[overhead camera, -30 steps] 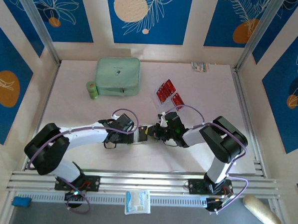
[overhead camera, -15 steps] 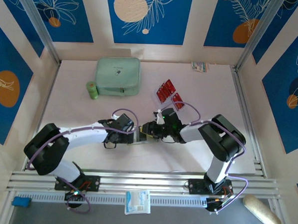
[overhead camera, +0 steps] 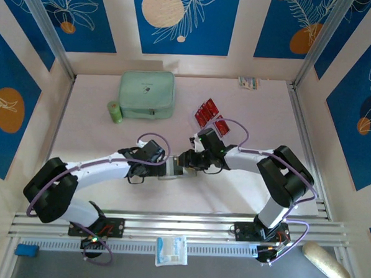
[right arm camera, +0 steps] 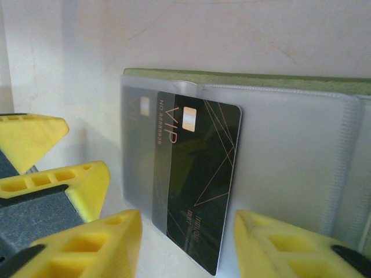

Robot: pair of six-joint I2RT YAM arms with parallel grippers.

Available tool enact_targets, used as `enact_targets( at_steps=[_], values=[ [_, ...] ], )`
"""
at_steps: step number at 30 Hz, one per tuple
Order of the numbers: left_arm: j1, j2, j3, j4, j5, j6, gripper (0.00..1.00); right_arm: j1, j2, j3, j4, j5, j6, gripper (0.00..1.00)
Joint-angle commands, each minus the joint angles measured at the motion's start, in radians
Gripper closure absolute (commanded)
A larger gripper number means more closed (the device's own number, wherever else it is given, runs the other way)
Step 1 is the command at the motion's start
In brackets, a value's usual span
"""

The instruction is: Put the credit cards into the card holder

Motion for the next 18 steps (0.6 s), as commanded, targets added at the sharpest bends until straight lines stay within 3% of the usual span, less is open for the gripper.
enact_targets(
  at_steps=[1, 3, 7, 18],
  values=[
    [0.010, -0.013, 0.002, -0.050, -0.034, -0.026, 0.00, 0.001, -0.008, 0.052, -0.108, 0.022, -0.066, 0.72],
    [0.012, -0.008, -0.004, -0.061, -0.043, -0.039, 0.00, 0.001, 0.003, 0.081, -0.134, 0.034, -0.081, 0.85],
    [0.019, 0.007, -0.012, -0.088, -0.069, -0.063, 0.00, 0.006, 0.035, 0.129, -0.179, 0.053, -0.101, 0.94],
    [0.033, 0.079, -0.013, -0.091, -0.087, -0.061, 0.00, 0.020, 0.123, 0.196, -0.212, 0.056, -0.130, 0.98]
  ],
)
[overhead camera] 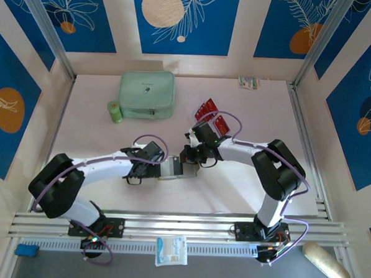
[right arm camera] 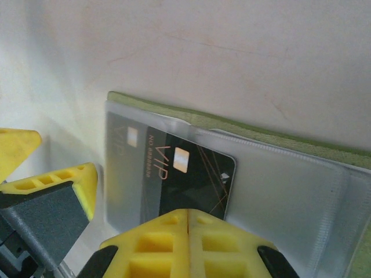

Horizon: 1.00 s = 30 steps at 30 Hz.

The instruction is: Put the credit cards into the card holder

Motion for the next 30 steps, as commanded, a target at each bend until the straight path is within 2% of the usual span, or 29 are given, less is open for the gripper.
enact_targets(
  at_steps=[1, 13, 24, 30],
  values=[
    [0.013, 0.023, -0.012, -0.016, -0.019, -0.002, 0.00, 0.013, 0.034, 0.032, -0.039, -0.001, -0.025, 0.98],
    [0.012, 0.052, -0.001, 0.016, -0.006, 0.024, 0.00, 0.084, 0.136, 0.112, -0.063, -0.010, -0.013, 1.00],
    [0.013, -0.028, 0.006, -0.020, -0.005, 0.030, 0.00, 0.078, -0.001, 0.068, -0.104, 0.019, -0.008, 1.00],
    [0.014, -0.067, -0.004, -0.035, -0.016, 0.039, 0.00, 0.078, -0.006, 0.041, -0.122, 0.055, -0.008, 1.00]
  ],
)
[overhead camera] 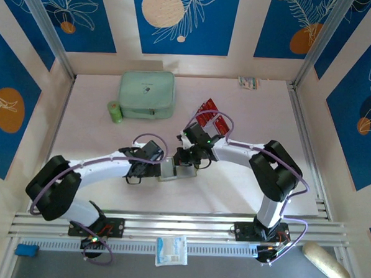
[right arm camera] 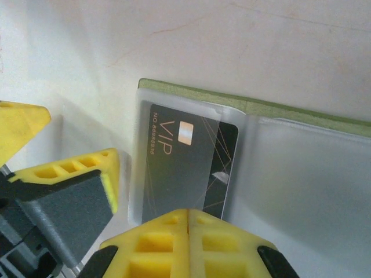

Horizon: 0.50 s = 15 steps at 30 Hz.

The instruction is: Put the credit cards into the card holder

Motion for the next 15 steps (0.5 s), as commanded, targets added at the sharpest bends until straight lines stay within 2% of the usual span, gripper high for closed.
enact_targets(
  at_steps=[1, 15],
  values=[
    [0.013, -0.026, -0.007, -0.033, -0.016, 0.016, 0.00, -0.002, -0.005, -0.025, -0.041, 0.020, -0.001, 1.00],
    [0.014, 0.042, -0.012, -0.012, -0.017, 0.033, 0.00, 0.000, 0.048, 0.016, -0.026, 0.013, 0.004, 1.00]
  ],
)
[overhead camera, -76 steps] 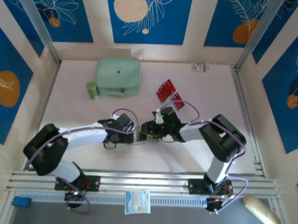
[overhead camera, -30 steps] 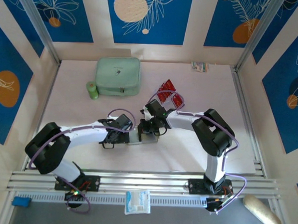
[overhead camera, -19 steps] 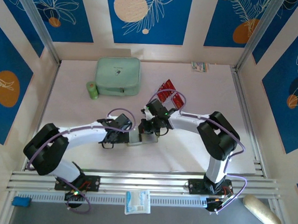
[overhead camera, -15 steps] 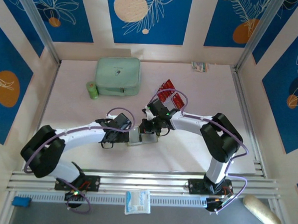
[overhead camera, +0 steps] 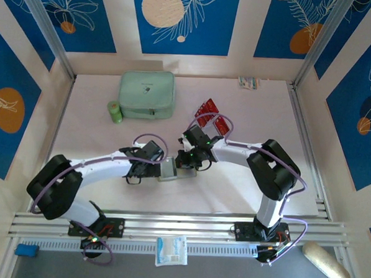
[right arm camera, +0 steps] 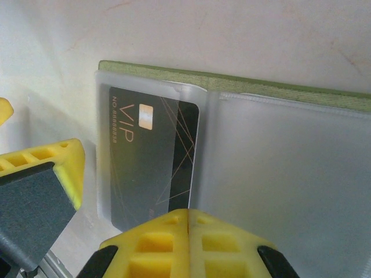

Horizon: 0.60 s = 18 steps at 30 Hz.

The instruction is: Put the credit cards into the card holder

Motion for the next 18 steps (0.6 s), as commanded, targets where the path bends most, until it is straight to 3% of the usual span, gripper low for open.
enact_targets(
  at_steps=[1, 18],
  values=[
    [0.012, 0.021, -0.012, -0.012, -0.017, 0.026, 0.00, 0.001, 0.029, 0.032, -0.012, 0.001, 0.004, 1.00],
    [0.013, 0.052, -0.025, 0.009, -0.015, 0.033, 0.00, 0.044, 0.112, 0.085, -0.012, -0.042, 0.019, 1.00]
  ],
)
